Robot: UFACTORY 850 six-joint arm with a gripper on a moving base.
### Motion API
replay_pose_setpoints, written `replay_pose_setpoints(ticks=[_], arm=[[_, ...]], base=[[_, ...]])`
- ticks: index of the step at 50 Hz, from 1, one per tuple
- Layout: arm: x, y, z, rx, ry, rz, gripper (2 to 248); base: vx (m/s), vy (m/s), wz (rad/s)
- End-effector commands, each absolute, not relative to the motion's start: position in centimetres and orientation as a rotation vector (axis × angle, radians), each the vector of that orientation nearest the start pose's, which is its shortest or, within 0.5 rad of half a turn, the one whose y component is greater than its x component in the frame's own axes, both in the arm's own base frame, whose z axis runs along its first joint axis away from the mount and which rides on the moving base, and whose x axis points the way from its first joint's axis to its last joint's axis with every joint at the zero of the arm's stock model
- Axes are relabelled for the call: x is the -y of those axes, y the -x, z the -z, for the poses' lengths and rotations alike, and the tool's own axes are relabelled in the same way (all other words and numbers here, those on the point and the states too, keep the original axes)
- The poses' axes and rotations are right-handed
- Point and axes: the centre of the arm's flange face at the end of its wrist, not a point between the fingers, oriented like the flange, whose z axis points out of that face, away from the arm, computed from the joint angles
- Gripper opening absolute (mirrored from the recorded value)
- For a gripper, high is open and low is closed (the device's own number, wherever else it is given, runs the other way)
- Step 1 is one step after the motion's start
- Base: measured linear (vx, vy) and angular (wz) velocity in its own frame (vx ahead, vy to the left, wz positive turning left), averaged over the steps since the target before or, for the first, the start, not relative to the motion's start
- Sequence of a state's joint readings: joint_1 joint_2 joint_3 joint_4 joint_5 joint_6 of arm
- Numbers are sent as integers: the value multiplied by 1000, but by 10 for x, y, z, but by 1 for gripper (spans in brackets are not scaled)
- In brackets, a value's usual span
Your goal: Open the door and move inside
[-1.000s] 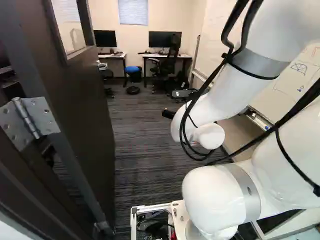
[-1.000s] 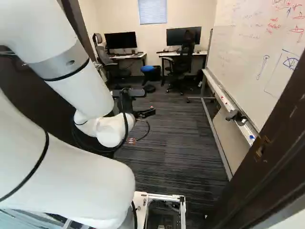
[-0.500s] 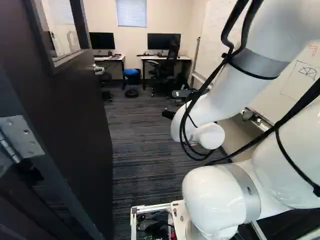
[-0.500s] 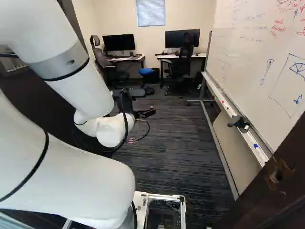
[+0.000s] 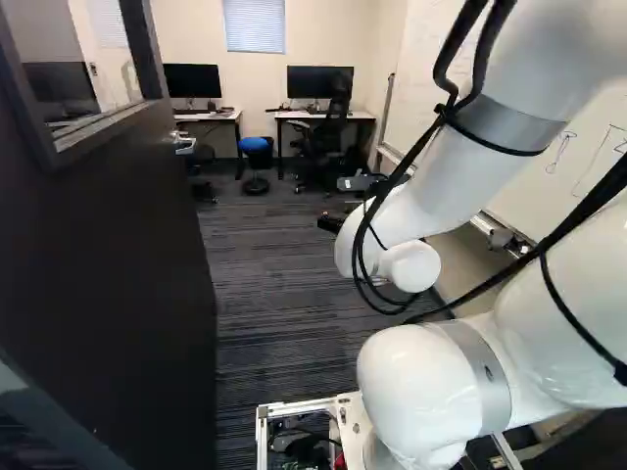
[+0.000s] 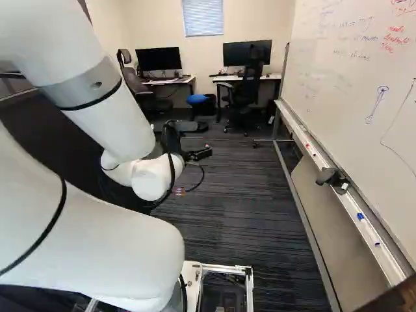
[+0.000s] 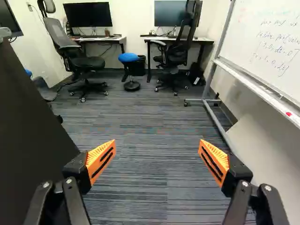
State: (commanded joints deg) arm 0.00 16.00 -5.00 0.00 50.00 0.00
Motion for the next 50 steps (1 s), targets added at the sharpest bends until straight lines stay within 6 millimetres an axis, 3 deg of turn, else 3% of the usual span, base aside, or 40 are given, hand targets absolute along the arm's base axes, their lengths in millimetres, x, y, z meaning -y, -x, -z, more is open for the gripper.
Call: replay_pose_setpoints(ticks=[50], arm=[[0, -270, -366, 0, 2558, 1824, 247]], base=[[179, 2, -18]])
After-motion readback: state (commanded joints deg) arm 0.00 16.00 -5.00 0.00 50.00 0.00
